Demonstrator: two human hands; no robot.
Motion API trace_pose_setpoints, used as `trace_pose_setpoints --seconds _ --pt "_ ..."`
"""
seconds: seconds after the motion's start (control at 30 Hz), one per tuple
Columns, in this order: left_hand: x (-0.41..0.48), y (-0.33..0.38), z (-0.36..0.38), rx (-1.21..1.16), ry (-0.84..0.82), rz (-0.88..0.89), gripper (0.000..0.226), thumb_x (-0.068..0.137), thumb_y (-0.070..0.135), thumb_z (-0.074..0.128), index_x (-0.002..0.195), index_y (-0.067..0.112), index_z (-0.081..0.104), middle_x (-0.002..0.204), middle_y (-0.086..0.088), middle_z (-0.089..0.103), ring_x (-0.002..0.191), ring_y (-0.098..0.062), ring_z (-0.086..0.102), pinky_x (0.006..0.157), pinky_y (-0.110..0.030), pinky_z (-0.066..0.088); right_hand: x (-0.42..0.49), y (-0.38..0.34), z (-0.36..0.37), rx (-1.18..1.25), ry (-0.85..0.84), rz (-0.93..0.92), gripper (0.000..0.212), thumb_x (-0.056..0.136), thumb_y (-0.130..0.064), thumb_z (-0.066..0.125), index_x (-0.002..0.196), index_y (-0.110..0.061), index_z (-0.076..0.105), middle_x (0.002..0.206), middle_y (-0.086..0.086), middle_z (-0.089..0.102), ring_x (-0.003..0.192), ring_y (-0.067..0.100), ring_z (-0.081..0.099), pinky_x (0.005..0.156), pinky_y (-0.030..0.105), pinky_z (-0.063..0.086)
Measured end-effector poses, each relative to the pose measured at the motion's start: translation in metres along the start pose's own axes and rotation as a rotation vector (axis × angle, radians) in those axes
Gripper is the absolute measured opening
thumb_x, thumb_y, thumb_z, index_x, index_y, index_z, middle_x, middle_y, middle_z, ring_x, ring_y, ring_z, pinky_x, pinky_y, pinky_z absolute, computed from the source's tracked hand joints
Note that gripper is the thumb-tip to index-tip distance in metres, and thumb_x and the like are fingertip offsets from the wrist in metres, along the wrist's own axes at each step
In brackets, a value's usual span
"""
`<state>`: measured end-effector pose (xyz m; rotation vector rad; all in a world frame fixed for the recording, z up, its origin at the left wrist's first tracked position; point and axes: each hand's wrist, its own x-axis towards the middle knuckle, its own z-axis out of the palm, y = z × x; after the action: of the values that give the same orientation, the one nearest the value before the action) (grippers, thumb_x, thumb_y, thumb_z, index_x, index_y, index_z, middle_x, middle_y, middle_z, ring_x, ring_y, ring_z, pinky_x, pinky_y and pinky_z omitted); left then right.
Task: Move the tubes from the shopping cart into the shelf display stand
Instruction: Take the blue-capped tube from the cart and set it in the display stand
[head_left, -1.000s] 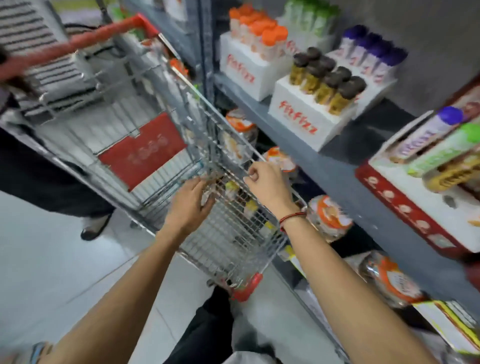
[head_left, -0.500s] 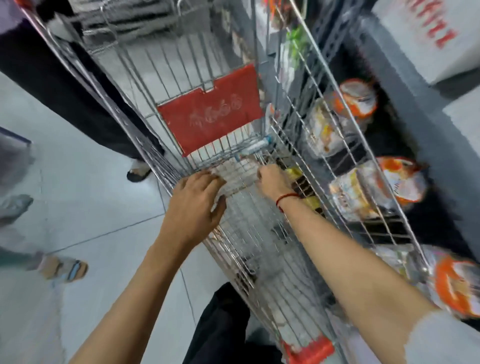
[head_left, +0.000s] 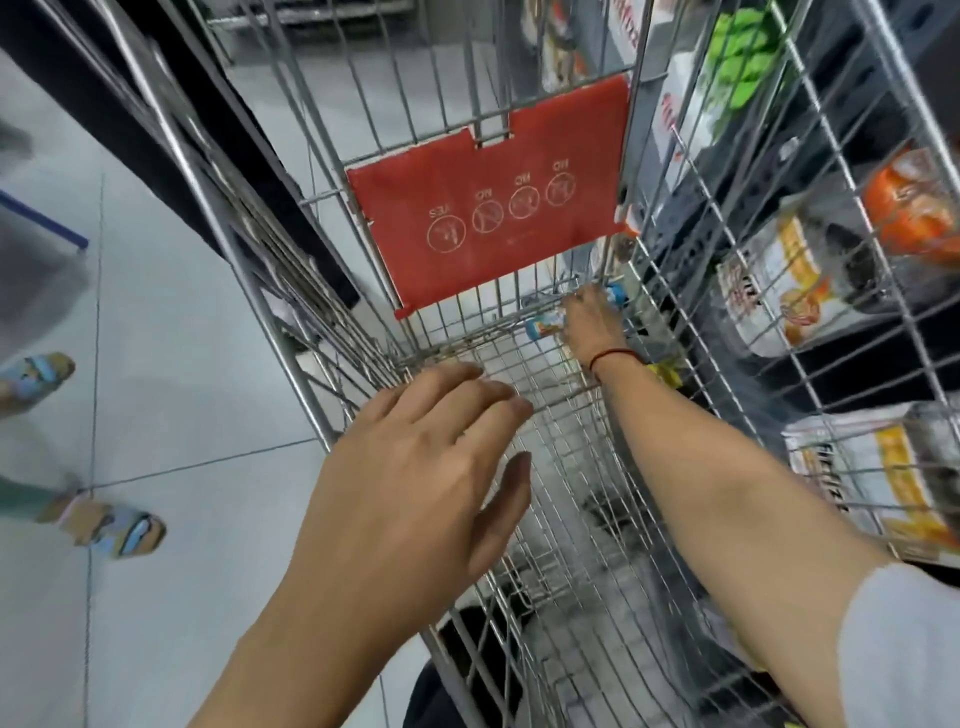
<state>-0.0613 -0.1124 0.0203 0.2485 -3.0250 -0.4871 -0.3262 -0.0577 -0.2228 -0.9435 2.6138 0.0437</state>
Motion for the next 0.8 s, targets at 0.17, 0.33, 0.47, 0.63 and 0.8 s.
trace_pose_setpoints --seconds 0.17,0.33,0.47,0.63,0.8 --pt "0.001 0.002 0.002 -0.011 0.020 0.002 0.028 0.086 0.029 0.056 0.108 0.015 0.067 0.103 0.001 0.068 0.106 -0.021 0.057 0.082 -0.040 0.049 0.006 0.010 0.006 -0.095 0.070 0.005 0.047 0.085 0.008 0.056 0.129 -0.006 0.052 0.140 0.018 0.043 0.127 0.035 0.045 0.103 0.046 0.041" --pt "0.000 0.003 0.002 0.010 0.027 -0.014 0.027 0.086 0.031 0.055 0.105 0.016 0.067 0.099 0.003 0.067 0.100 -0.019 0.059 0.074 -0.035 0.051 0.007 0.009 0.004 -0.292 0.027 -0.039 0.046 0.083 0.002 0.061 0.128 -0.006 0.053 0.145 0.017 0.040 0.136 0.032 0.034 0.106 0.044 0.039" --pt "0.000 0.004 0.002 0.027 0.048 -0.006 0.026 0.085 0.031 0.056 0.103 0.017 0.068 0.097 0.004 0.068 0.097 -0.018 0.060 0.072 -0.033 0.050 0.004 0.010 0.000 -0.339 -0.016 -0.092 0.042 0.086 0.001 0.059 0.126 -0.009 0.052 0.126 0.015 0.060 0.119 0.030 0.055 0.106 0.045 0.039" --pt "0.001 0.002 0.003 0.059 0.049 0.004 0.028 0.085 0.032 0.054 0.103 0.015 0.068 0.095 0.001 0.068 0.093 -0.021 0.060 0.066 -0.034 0.051 -0.032 0.013 -0.004 -0.181 -0.069 -0.094 0.042 0.094 -0.019 0.053 0.133 -0.009 0.044 0.135 0.020 0.049 0.117 0.036 0.056 0.103 0.052 0.037" --pt "-0.001 0.004 0.005 0.071 0.069 0.006 0.025 0.083 0.027 0.060 0.100 0.011 0.069 0.093 -0.004 0.070 0.090 -0.025 0.062 0.067 -0.034 0.051 -0.099 0.016 -0.026 0.289 -0.137 0.112 0.038 0.094 -0.023 0.052 0.126 -0.002 0.049 0.120 0.021 0.061 0.107 0.033 0.060 0.078 0.030 0.045"
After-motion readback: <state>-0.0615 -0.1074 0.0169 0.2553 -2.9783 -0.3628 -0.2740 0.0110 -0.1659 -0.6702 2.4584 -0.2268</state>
